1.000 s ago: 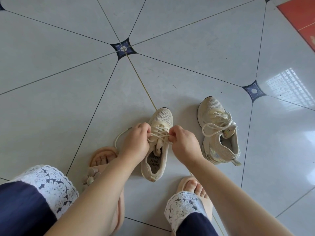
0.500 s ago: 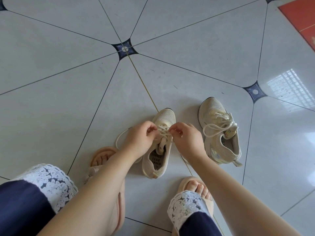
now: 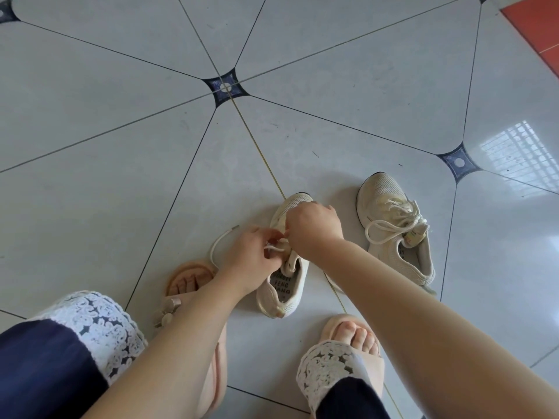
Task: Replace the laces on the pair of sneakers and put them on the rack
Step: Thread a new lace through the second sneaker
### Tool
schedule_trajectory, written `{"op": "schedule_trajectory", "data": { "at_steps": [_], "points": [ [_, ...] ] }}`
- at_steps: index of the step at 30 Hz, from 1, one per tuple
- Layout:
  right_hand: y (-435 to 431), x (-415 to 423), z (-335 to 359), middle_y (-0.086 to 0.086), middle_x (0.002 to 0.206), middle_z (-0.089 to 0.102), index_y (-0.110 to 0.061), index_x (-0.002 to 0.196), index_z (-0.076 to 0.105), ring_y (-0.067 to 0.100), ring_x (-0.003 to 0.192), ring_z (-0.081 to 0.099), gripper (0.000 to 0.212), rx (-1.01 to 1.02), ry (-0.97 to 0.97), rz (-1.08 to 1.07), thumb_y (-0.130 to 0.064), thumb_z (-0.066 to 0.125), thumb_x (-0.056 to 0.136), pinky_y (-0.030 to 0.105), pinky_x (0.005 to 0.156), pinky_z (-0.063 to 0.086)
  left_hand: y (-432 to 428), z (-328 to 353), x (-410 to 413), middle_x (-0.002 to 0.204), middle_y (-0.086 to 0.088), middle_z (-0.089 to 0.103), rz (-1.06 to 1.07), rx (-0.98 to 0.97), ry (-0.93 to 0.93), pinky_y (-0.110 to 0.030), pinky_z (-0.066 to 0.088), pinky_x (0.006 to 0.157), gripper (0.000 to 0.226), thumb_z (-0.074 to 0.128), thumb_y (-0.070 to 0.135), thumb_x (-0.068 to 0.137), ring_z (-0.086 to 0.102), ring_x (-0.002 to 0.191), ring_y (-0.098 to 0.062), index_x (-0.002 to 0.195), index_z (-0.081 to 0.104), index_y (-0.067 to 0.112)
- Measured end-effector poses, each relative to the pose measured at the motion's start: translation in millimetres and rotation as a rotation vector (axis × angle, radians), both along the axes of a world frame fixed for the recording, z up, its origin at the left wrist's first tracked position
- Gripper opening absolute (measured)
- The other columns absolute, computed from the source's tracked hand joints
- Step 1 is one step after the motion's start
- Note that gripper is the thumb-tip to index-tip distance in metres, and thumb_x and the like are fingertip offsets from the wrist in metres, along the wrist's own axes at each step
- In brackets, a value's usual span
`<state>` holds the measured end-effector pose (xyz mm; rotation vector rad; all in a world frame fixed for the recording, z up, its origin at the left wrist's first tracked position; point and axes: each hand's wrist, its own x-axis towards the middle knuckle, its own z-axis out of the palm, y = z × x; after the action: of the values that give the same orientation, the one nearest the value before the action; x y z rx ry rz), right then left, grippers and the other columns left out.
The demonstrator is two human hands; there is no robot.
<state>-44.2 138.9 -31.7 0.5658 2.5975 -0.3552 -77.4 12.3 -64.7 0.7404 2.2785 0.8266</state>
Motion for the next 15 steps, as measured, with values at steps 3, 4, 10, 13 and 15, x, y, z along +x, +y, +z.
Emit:
{"op": "schedule_trajectory", "data": {
  "at_steps": [3,4,10,13,15],
  "points": [
    [3.6,8.9,-9.0,0.002,0.080,0.059,-0.014,0.075,0.061,0.025,0.081,0.054,0.015,-0.273,0.071,-0.260,-0.005,0.050,0.079,0.031,0.068,0.038,-3.8,0.0,-0.2,0.087,0.006,0.055,-0.030,0.011,0.006,0.002,0.030,0.064,0.026,0.067,0.013,0.073,0.049,0.077,-0.009,0.098,0.067,0.016],
    [5.3,13.0,-11.7,0.004,0.077,0.060,-0.012,0.074,0.060,0.027,0.078,0.054,0.014,-0.369,0.105,-0.347,-0.003,0.050,0.079,0.032,0.066,0.041,-5.8,-1.2,-0.8,0.088,0.004,0.055,-0.038,0.015,0.007,0.001,0.030,0.065,0.026,0.067,0.011,0.073,0.049,0.078,-0.010,0.100,0.067,0.013],
    [14.1,31.9,-14.3,-0.007,0.065,0.053,-0.020,0.073,0.059,0.006,0.062,0.048,0.021,-0.835,0.186,-0.759,-0.007,0.056,0.088,0.021,0.064,0.040,-9.0,-5.7,2.0,0.105,-0.005,0.064,-0.030,0.074,-0.033,-0.008,0.031,0.074,0.031,0.066,0.007,0.078,0.056,0.093,-0.013,0.109,0.067,0.009],
    [13.2,35.6,-12.4,-0.003,0.063,0.052,-0.017,0.071,0.058,0.007,0.055,0.046,0.023,-1.013,0.236,-0.870,-0.003,0.055,0.089,0.018,0.057,0.039,-8.5,-5.8,1.8,0.105,-0.006,0.066,-0.016,0.100,-0.041,-0.008,0.031,0.075,0.030,0.067,0.006,0.078,0.057,0.094,-0.012,0.107,0.068,0.009],
    [15.1,37.8,-10.6,-0.002,0.062,0.054,-0.014,0.072,0.058,0.005,0.049,0.048,0.022,-1.096,0.240,-0.881,-0.001,0.054,0.090,0.017,0.053,0.041,-8.4,-6.6,1.4,0.105,-0.005,0.067,-0.012,0.093,-0.048,-0.008,0.032,0.076,0.030,0.067,0.007,0.078,0.058,0.095,-0.014,0.107,0.068,0.009]
  ]
}}
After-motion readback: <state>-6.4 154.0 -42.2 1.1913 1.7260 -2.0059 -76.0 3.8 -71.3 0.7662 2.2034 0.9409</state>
